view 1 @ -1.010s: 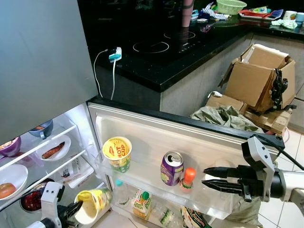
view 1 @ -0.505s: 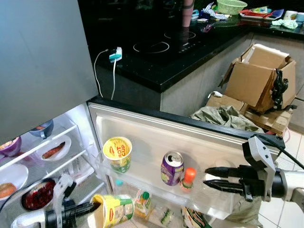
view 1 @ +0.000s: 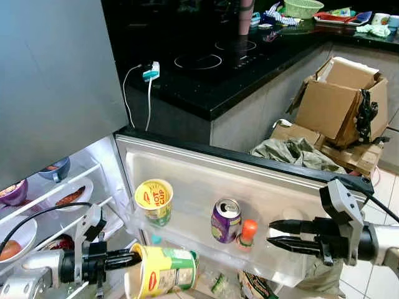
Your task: Restocking fridge
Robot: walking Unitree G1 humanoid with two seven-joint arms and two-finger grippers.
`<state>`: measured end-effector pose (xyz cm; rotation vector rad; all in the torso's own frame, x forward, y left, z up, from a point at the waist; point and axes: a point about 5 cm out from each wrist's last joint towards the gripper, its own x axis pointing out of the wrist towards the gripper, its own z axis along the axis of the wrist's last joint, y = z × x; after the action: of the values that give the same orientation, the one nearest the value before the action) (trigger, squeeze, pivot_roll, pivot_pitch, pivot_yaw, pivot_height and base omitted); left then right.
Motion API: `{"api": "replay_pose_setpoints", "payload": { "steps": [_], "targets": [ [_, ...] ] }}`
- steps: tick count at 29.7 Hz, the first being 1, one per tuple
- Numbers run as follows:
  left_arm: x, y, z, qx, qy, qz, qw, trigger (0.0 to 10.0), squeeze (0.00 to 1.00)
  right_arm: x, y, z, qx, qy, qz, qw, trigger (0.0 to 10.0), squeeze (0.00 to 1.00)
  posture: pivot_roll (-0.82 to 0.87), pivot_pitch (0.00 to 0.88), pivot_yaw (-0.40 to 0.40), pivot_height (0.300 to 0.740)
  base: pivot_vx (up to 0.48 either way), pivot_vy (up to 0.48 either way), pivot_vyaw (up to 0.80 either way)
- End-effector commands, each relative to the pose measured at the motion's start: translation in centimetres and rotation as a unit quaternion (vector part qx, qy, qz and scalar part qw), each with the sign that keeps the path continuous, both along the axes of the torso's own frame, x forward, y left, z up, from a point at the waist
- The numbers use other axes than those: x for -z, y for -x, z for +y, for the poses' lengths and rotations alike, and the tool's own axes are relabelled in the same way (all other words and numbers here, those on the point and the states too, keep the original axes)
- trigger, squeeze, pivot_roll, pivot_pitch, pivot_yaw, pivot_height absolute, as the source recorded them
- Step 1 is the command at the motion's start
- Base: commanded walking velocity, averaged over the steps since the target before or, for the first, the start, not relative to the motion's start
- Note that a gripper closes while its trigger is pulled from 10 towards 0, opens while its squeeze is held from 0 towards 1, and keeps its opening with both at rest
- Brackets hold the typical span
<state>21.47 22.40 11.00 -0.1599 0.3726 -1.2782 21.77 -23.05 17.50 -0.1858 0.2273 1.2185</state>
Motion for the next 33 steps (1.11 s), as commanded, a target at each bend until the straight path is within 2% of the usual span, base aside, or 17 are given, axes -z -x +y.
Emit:
{"api": "replay_pose_setpoints", "payload": {
  "steps": [1, 6, 12, 20, 29, 30, 33],
  "targets": [
    [-1.3, -0.2, 0.3, -0.001, -0.005, -0.009, 1.000, 10.0, 0.00, -0.5, 0.2, 0.1, -0.009, -0.001, -0.004, 1.000, 10.0, 0.00, 0.01, 0.000, 0.039, 0.740, 0.000, 0.000, 0.00],
    [-3.6, -1.0, -0.7, 0.000, -0.016, -0.047, 0.999, 10.0, 0.00, -0.5, 0.1, 0.1, -0.008, 0.000, -0.006, 1.000, 10.0, 0.00, 0.01, 0.000, 0.039, 0.740, 0.000, 0.000, 0.00],
    [-5.2, -1.8, -1.3, -0.018, -0.022, -0.055, 0.998, 10.0, 0.00, -0.5, 0.1, 0.1, -0.006, 0.000, -0.007, 1.000, 10.0, 0.00, 0.01, 0.000, 0.041, 0.740, 0.000, 0.000, 0.00],
    [-6.4, -3.8, -2.4, -0.082, -0.058, -0.069, 0.993, 10.0, 0.00, -0.5, 0.1, 0.1, -0.003, 0.000, -0.008, 1.000, 10.0, 0.00, 0.01, 0.000, 0.041, 0.740, 0.000, 0.000, 0.00],
    [-7.4, -5.0, -4.4, -0.099, -0.068, -0.068, 0.990, 10.0, 0.00, -0.5, 0.1, 0.1, -0.001, 0.000, -0.008, 1.000, 10.0, 0.00, 0.01, 0.000, 0.041, 0.740, 0.000, 0.000, 0.00],
    [-7.6, -5.7, -5.1, -0.109, -0.080, -0.067, 0.989, 10.0, 0.00, -0.6, 0.1, 0.1, 0.000, 0.000, -0.009, 1.000, 10.0, 0.00, 0.01, 0.000, 0.041, 0.740, 0.000, 0.000, 0.00],
    [-7.7, -6.1, -5.5, -0.116, -0.091, -0.067, 0.987, 10.0, 0.00, -0.6, 0.1, 0.1, 0.000, 0.000, -0.009, 1.000, 10.0, 0.00, 0.01, 0.000, 0.041, 0.740, 0.000, 0.000, 0.00]
  ]
}}
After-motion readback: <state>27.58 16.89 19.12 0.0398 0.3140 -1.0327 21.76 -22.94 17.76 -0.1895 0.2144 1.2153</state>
